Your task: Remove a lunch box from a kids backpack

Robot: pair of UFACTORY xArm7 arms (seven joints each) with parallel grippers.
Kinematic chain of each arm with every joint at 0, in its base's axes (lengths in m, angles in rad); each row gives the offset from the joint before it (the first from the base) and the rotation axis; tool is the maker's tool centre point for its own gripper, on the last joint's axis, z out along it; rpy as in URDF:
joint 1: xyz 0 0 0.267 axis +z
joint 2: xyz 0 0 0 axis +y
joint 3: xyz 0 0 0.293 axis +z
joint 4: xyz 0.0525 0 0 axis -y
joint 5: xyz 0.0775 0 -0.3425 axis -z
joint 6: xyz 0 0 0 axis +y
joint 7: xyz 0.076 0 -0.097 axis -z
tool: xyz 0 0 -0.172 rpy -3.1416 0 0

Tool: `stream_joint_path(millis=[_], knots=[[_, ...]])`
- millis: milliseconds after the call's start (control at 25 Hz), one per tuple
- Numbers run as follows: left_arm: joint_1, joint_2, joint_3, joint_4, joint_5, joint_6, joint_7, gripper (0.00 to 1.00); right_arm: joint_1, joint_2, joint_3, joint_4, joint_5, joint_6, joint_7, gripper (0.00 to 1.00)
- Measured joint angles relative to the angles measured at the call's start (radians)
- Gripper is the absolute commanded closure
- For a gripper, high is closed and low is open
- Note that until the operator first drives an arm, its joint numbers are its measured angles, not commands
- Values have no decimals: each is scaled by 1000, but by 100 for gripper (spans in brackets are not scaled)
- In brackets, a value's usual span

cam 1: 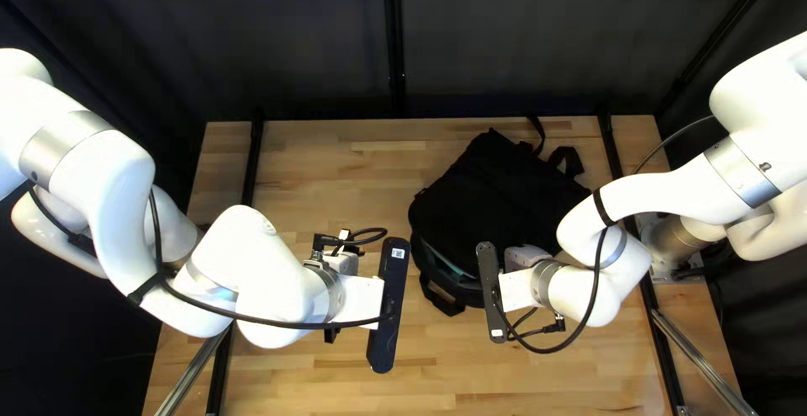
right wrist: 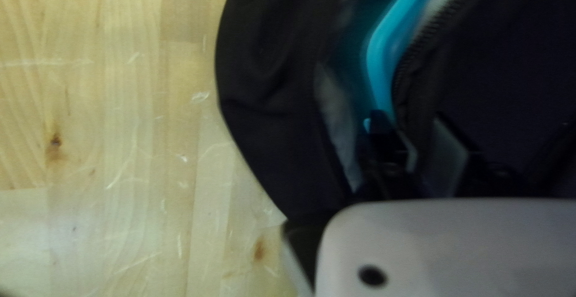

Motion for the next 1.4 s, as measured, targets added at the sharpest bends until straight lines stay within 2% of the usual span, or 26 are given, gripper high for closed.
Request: stream_joint_path(millis=[280,320,400,800,1160,1400], knots=[[0,0,0,0,0,0,0,0,-4,-51,-6,12,24,49,-42,96],[0,0,0,0,0,0,0,0,-6,-64,-9,9,28,53,-47,99],[0,0,0,0,0,0,0,0,-16,-88,-22,-2,34,52,-58,100],[0,0,0,0,0,0,0,0,-77,-190,-98,-87,62,-27,6,100],[0,0,0,0,0,0,0,0,-104,-311,-189,-186,165,-145,29,100],[0,0,0,0,0,0,0,0,-108,-327,-200,-198,179,-152,33,100]])
